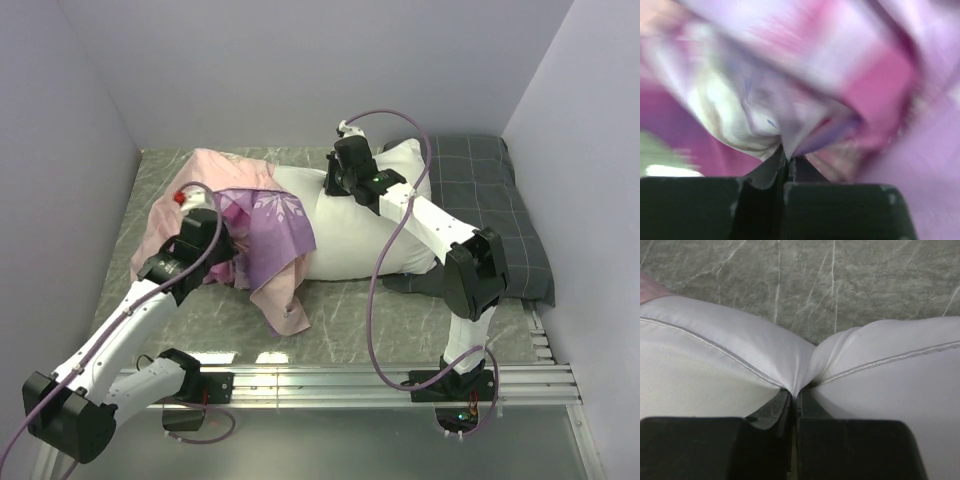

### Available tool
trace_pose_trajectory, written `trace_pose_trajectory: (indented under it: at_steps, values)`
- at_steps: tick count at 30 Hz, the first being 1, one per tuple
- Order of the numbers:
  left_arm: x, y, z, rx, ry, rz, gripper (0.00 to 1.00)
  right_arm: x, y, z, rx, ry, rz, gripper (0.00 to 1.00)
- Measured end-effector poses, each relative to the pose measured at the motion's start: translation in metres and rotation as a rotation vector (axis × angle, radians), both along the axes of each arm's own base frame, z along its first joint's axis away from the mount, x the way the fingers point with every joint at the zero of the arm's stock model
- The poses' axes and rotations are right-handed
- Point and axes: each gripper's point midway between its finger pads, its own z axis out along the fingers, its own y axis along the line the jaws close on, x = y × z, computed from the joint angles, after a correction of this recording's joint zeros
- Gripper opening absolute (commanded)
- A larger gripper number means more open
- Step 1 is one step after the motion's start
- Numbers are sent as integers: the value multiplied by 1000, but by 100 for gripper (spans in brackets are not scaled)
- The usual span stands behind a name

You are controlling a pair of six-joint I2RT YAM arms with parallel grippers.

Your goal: Remove the pillowcase from the pillow

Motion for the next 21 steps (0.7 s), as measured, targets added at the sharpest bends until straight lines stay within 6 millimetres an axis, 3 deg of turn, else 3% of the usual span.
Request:
trace_pose_trajectory:
  at_steps: [2,4,6,8,9,12,15,16,19,21]
  values:
    - [6,26,10,23,-13,101,1,1,0,-1,-2,1,0,0]
    - [11,73,28,22,-49,253,1,2,-1,-1,-3,2,0,0]
    - [5,127,47,23,-94,434,0,5,-3,-3,-1,5,-3,0]
    - [-8,164,62,26,-129,561,0,7,-5,-4,6,9,-3,0]
    - [-13,174,67,19,-143,589,0,7,-5,-5,9,12,0,0]
    - [-12,175,63,-11,-126,568,4,7,-1,-7,16,26,19,0]
    - [3,164,49,-49,-85,484,44,7,0,-12,13,37,24,0]
    - [9,161,43,-56,-77,457,66,8,0,-12,13,37,24,0]
    - [11,141,32,-78,-65,373,82,7,0,-11,11,38,28,0]
    - [8,120,42,-76,-100,299,84,7,0,-11,7,40,31,0]
